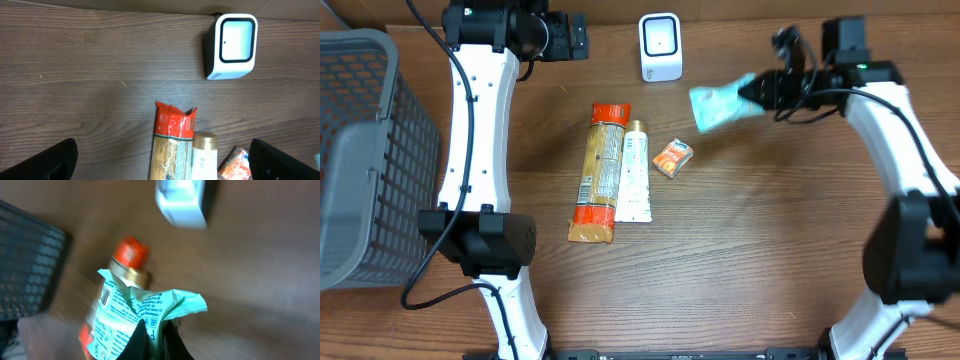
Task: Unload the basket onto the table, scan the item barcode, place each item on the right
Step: 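Lift the green packet and hold it in front of the white scanner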
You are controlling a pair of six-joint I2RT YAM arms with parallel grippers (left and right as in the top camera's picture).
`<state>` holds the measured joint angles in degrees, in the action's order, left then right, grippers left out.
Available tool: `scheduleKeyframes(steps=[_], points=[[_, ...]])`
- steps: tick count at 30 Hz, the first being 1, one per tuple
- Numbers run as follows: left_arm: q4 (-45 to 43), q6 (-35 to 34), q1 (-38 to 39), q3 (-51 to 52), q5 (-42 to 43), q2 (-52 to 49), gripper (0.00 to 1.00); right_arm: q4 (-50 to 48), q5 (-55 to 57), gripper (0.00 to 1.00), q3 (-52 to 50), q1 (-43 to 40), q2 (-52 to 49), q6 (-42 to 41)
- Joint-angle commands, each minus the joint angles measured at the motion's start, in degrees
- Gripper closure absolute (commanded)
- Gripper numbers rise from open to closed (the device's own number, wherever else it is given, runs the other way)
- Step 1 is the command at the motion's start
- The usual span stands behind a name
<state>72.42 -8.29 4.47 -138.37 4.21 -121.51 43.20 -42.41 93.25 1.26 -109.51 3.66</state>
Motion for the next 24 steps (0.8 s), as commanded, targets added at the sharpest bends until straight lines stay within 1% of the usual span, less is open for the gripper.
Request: scheduleKeyframes(steps=[1, 6, 12, 14, 17, 20, 23, 24], points=[[-0.2, 1.5, 0.0, -0.2, -0.3, -0.1, 0.0, -1.3, -2.2, 0.96, 2.1, 0.4, 7.6, -3.9], [-0.2, 1.5, 0.0, -0.2, -0.3, -0.1, 0.0, -2.1, -0.4, 0.96, 2.1, 1.0, 10.2, -3.7], [-0.2, 1.5, 0.0, -0.2, -0.3, -0.1, 0.0, -4.8, 4.7, 0.97, 4.0, 5.3, 10.2, -2.4], [-0.2, 1.5, 0.0, -0.2, -0.3, -0.1, 0.0, -5.7, 11.2, 0.97, 5.5, 7.1, 10.2, -2.9], [-0.2, 1.5, 0.0, -0.2, -0.3, -0.1, 0.0, -8.0, 28.1, 0.97, 6.5, 11.6, 10.2, -0.7], [-0.2, 1.5, 0.1, -0.2, -0.3, -0.1, 0.0, -13.0, 45.1, 0.97, 6.5, 17.8, 8.6, 5.2], [-0.2, 1.5, 0.0, -0.2, -0.3, -0.1, 0.0, -20.9, 56.8, 0.96, 6.5, 22.0, 4.8, 12.7], [-0.2, 1.5, 0.0, -0.2, -0.3, -0.1, 0.0, -23.6, 59.0, 0.96, 6.5, 22.7, 3.4, 15.8]])
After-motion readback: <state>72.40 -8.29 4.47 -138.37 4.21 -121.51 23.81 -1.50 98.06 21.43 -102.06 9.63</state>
